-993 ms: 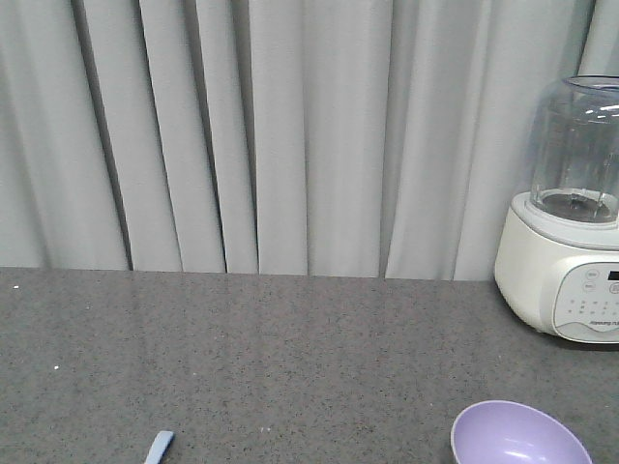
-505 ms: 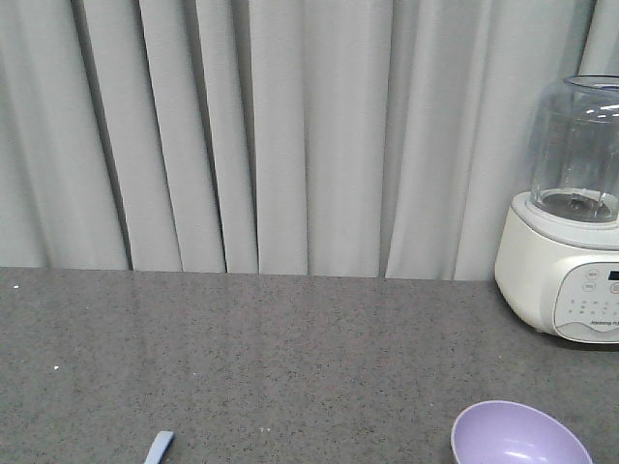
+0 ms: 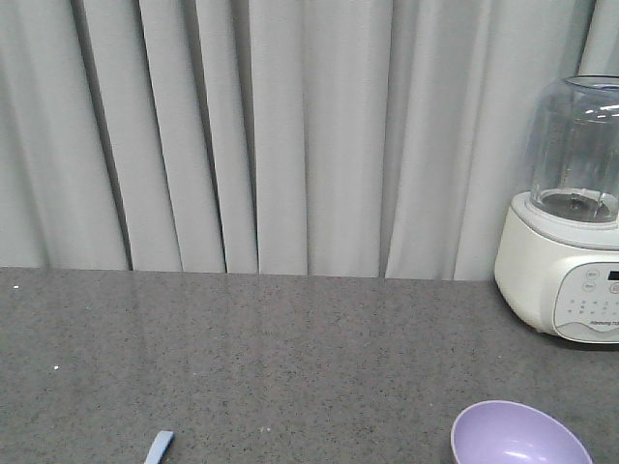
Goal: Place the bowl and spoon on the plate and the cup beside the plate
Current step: 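Drive the base toward the lavender bowl and pale blue spoon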
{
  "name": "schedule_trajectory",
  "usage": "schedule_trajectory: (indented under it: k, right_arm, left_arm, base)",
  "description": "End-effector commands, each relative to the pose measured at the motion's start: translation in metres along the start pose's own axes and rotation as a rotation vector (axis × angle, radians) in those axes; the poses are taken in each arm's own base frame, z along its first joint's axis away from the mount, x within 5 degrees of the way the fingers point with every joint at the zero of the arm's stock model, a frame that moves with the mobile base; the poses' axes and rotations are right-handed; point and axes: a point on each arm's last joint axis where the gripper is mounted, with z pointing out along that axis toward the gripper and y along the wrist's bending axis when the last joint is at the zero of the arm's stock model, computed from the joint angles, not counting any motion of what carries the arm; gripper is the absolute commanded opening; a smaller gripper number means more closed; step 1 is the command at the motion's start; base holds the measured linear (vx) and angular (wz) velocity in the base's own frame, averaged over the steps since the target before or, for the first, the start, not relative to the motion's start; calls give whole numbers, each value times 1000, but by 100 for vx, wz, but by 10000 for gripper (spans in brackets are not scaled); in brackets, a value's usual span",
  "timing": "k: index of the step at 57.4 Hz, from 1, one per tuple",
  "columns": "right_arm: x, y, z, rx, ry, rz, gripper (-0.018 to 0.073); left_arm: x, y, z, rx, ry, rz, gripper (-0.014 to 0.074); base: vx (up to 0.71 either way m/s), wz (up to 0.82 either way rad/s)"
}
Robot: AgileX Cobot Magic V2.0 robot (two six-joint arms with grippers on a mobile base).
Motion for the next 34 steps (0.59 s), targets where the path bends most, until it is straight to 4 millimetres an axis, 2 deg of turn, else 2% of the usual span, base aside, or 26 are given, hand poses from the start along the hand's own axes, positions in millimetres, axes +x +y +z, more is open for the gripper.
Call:
schedule_trajectory:
  k: [1, 11, 20, 25, 34]
  right_arm:
    - [-14, 0, 8, -1, -42, -24, -1]
    - [-12, 1, 21, -3, 5, -33, 43]
    - [-11, 1, 23, -3, 13, -34, 148]
    - [-11, 1, 23, -3, 13, -34, 230]
    - [-11, 1, 23, -3, 13, -32, 416]
  left_arm:
    - [-11, 1, 8, 0, 33, 17, -6]
    - [-5, 0, 15, 10, 99, -43, -4]
    - [3, -1, 23, 9, 198, -40, 34]
    - [11, -2, 30, 9, 288, -35, 104]
    - [24, -3, 44, 12, 425, -29, 336]
  base:
    - [0, 0]
    - [0, 0]
    - [0, 0]
    - [0, 0]
    - [0, 0]
